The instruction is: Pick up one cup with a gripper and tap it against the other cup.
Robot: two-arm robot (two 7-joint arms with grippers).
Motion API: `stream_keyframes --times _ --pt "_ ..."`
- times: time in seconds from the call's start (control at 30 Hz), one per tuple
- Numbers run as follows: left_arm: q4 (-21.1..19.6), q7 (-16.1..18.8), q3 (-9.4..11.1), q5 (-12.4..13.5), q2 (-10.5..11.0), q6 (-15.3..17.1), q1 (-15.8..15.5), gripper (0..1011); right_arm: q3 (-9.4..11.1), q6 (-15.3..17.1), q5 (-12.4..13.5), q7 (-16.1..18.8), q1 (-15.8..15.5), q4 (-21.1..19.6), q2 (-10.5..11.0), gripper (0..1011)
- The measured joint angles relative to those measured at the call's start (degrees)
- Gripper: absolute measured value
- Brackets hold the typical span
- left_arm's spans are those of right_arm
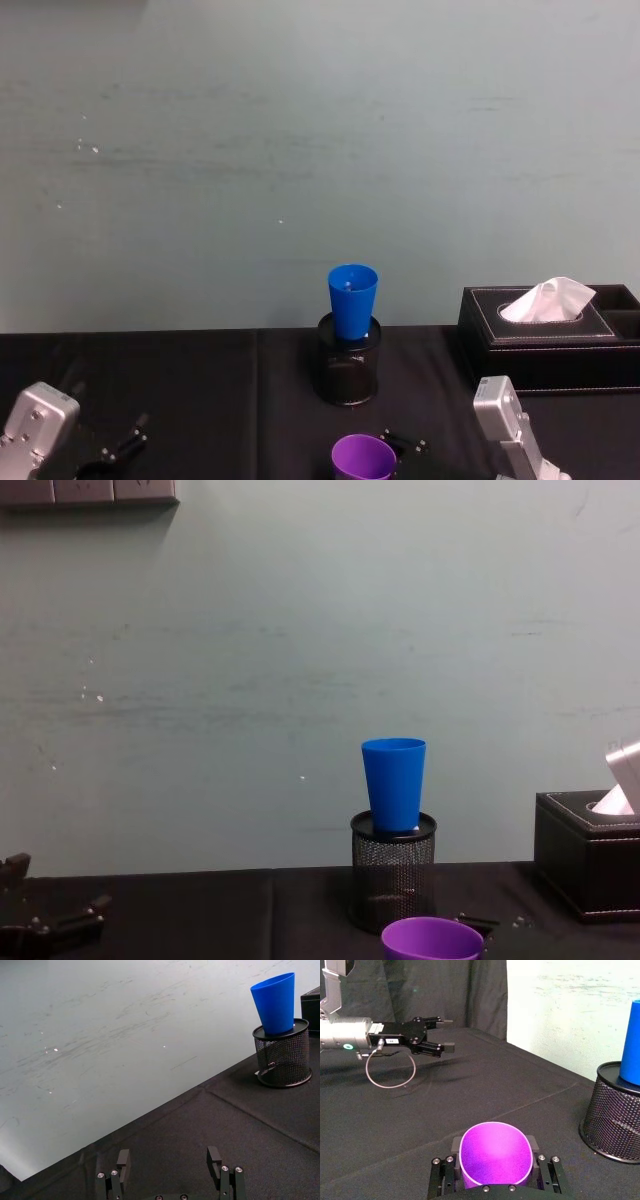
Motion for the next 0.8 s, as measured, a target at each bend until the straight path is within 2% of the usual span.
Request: stream_keyframes --times 0.47,0.8 --pt "0.0 0.0 0.0 0.0 0.0 0.0 0.0 1000 0.0 0.0 0.0 0.4 0.3 0.0 0.0 751" --pt "0.0 0.0 0.0 0.0 0.0 0.0 0.0 1000 0.4 2.6 0.4 0.1 1.6 -2.9 1.0 751"
